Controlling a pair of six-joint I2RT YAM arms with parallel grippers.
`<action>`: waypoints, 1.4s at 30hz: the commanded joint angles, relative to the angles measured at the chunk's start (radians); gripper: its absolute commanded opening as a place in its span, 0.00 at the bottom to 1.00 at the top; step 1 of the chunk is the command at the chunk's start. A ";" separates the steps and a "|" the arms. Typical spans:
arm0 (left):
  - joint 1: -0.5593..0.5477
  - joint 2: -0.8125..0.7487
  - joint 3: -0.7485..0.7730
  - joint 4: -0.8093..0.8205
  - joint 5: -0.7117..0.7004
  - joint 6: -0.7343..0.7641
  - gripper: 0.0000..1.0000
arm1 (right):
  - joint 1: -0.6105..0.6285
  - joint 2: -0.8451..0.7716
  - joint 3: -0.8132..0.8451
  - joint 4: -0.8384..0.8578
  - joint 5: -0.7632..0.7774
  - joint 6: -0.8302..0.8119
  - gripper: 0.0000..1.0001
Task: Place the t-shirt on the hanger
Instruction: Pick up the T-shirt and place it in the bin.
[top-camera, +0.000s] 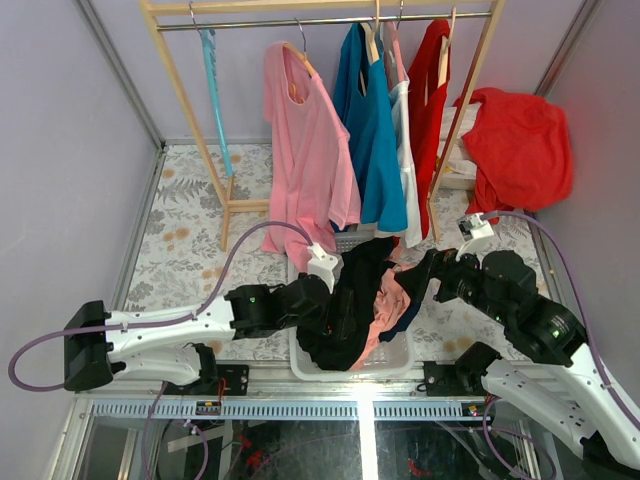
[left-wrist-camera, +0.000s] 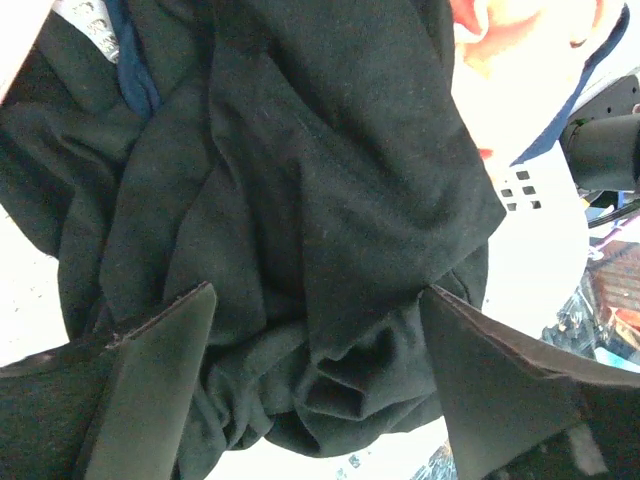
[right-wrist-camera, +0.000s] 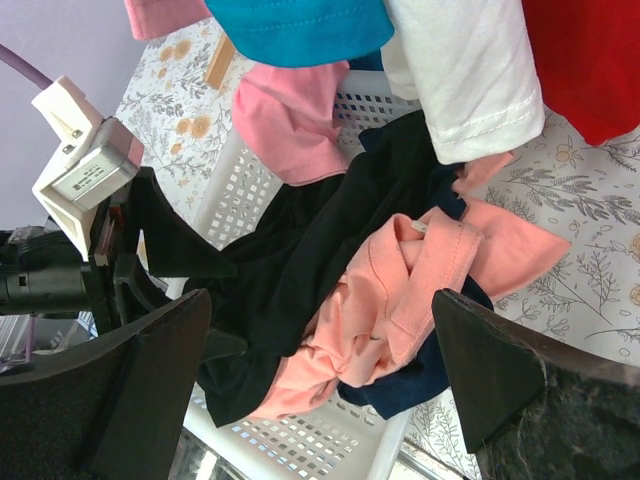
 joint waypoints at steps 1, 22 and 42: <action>-0.014 0.033 -0.016 0.113 0.011 0.022 0.77 | 0.001 -0.001 -0.015 0.034 -0.005 -0.007 0.99; -0.018 -0.260 0.109 -0.112 -0.103 -0.005 0.01 | 0.001 0.001 -0.001 0.037 -0.060 0.017 0.99; -0.017 -0.283 0.310 -0.237 -0.171 0.038 0.00 | 0.001 0.208 0.015 0.243 -0.472 0.070 0.82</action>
